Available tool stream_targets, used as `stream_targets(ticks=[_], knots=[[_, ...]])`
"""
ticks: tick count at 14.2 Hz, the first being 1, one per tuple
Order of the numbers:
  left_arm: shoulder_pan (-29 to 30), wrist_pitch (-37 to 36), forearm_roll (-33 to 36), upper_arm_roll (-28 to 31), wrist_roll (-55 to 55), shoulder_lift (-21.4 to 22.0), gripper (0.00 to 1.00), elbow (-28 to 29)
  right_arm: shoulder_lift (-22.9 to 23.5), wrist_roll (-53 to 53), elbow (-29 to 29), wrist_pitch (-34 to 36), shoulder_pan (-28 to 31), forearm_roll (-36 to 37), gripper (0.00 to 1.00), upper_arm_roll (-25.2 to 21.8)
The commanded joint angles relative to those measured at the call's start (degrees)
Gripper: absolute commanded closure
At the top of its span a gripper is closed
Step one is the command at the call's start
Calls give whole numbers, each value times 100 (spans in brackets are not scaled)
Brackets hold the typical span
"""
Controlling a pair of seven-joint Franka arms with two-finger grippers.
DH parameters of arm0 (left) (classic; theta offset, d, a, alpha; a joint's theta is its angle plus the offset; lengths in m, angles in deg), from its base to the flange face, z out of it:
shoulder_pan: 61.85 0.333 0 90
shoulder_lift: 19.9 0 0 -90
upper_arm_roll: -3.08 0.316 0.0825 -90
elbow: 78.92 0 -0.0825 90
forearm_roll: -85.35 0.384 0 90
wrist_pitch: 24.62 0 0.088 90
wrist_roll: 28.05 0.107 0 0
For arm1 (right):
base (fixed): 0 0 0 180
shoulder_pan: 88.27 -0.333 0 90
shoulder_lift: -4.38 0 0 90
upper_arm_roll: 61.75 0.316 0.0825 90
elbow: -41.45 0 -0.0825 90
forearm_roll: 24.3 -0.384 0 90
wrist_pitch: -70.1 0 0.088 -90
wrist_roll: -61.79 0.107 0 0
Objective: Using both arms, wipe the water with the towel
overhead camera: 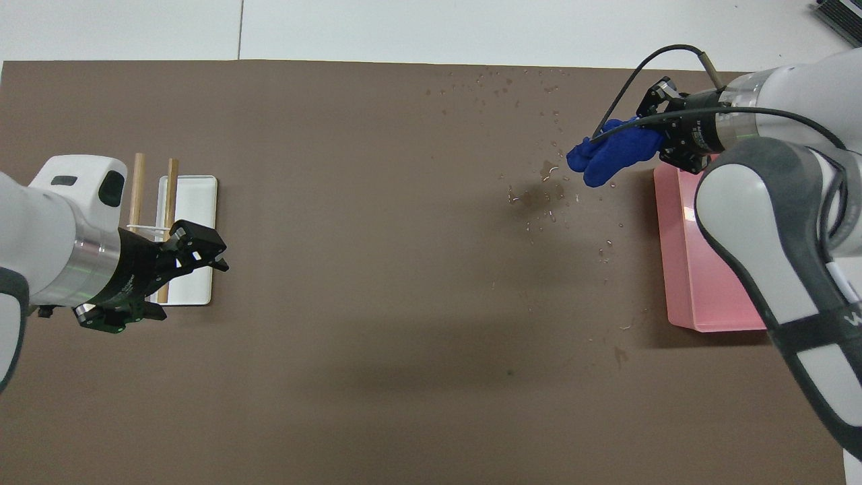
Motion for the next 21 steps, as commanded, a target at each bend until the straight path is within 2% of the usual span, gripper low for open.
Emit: stream_targets(ticks=[1,3,6,8,11,13,17,21], knots=[[89,-256,477,154,1387,95,0,-10,756,-1021,540,-476,210,389,100,51],[28,-230,750,155,1831,95,0,-1,1195,-1811,690,-1090,368,627,100,59],[1,-142,751,285,1814,95,0,-1,1688,-2209,691,-1969,307,855,100,59],[-103,-177,760,540,2198,87,0,-36,1865,-2369,376,-2639,89,953,100,59],[-367,-168,760,1277,4199,25,0,-194,1822,-2526,-169,-2641,-113,962,100,59],[-552,-125,768,1664,4852,16,0,-247,1673,-2659,-573,-2649,-202,962,100,59],[-754,-150,1084,1745,5382,-2,0,-317,1444,-2606,-1145,-2658,-527,953,100,68],[-755,-204,1085,1772,5725,60,0,-265,1269,-2571,-1558,-2641,-843,953,100,68]])
